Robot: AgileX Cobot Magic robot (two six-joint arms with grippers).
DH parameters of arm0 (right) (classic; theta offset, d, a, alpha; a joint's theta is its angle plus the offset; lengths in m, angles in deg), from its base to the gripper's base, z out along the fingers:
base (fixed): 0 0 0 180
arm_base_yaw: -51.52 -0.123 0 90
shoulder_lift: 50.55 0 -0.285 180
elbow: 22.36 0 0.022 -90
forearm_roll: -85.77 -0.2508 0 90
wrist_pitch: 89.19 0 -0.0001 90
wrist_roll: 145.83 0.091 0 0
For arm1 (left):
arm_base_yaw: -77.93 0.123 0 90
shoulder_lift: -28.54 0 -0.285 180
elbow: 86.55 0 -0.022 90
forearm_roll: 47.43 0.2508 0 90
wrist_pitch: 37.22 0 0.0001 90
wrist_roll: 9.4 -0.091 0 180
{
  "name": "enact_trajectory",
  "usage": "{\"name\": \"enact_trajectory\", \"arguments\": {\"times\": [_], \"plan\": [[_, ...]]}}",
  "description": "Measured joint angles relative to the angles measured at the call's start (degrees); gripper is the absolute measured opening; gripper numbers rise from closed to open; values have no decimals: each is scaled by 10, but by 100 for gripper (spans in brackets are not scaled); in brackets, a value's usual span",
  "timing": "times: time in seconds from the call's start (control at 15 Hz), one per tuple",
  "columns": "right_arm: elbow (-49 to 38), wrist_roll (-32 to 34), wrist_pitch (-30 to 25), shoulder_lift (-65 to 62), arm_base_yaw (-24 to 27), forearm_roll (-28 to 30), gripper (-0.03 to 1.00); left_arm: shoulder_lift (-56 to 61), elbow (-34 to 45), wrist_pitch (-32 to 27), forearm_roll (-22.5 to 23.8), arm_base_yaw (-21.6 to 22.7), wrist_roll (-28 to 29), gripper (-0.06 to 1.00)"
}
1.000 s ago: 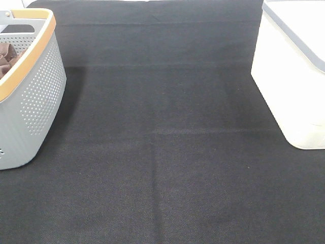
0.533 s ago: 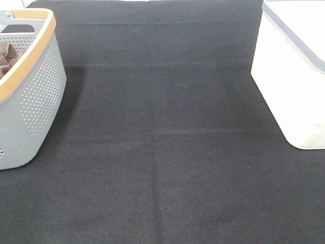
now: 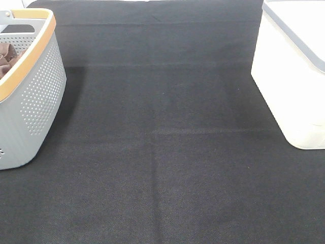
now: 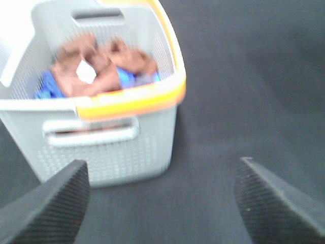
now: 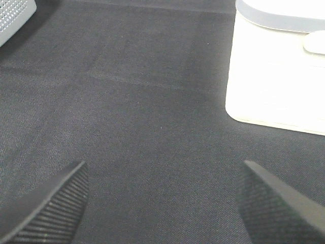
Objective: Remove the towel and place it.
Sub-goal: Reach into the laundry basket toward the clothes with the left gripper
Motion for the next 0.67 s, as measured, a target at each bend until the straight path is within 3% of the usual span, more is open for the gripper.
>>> {"name": "enact_trajectory", "arguments": {"times": [0.2,0.33,0.67], "plan": [[0,0,0,0,0,0,76,-105,-2,135,39,0,66,72],[0,0,0,0,0,0,76,-244,-23,213,66,0,80,72],[0,0,0,0,0,0,76,-490,-158,225,81,0,108,72]]}}
